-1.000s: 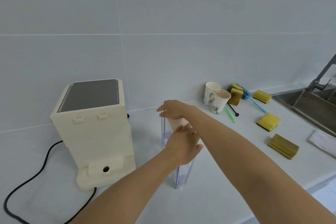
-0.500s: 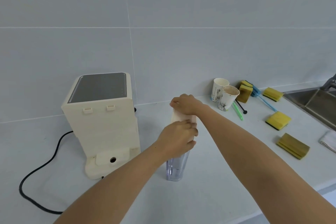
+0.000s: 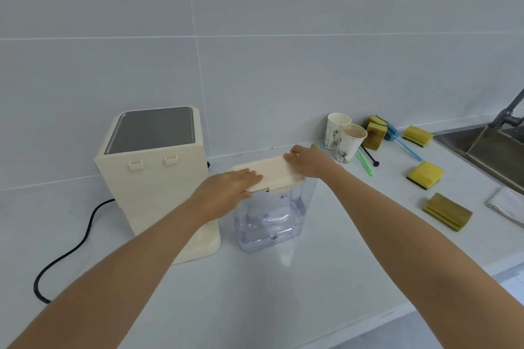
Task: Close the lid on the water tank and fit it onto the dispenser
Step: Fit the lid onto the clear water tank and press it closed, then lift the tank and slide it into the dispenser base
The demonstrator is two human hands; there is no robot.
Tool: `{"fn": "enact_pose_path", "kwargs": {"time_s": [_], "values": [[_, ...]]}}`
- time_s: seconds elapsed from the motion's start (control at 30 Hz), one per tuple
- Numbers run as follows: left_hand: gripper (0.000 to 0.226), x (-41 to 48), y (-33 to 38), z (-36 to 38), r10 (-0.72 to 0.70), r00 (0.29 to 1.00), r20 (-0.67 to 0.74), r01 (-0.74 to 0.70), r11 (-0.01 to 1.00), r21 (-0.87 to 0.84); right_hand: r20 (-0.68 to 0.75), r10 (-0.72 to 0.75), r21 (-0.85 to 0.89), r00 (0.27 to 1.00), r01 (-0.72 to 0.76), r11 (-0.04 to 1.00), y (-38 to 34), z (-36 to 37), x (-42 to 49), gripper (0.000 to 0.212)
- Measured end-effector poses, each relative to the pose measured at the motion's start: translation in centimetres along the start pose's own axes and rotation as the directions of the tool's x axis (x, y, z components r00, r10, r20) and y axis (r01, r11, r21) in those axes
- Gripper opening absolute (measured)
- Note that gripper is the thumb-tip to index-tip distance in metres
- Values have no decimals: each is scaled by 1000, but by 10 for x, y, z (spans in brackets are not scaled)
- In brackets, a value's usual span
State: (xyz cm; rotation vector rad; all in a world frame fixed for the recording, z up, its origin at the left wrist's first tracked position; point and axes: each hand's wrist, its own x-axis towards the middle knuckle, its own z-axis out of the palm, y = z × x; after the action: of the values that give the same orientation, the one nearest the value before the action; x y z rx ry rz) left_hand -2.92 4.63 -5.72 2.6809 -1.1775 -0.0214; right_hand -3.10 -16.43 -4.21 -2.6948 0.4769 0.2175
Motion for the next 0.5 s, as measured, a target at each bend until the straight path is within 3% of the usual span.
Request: {"fn": "enact_pose_path", "kwargs": {"time_s": [0.37, 0.5], "values": [[46, 9, -24, -8, -56, 997, 44, 55, 998, 22, -54, 41, -25, 998, -43, 999, 15, 3, -34, 42], [62, 9, -24, -2, -123, 992, 27, 125, 989, -80, -53, 32, 171, 998, -23, 985, 22, 9, -30, 44]]}}
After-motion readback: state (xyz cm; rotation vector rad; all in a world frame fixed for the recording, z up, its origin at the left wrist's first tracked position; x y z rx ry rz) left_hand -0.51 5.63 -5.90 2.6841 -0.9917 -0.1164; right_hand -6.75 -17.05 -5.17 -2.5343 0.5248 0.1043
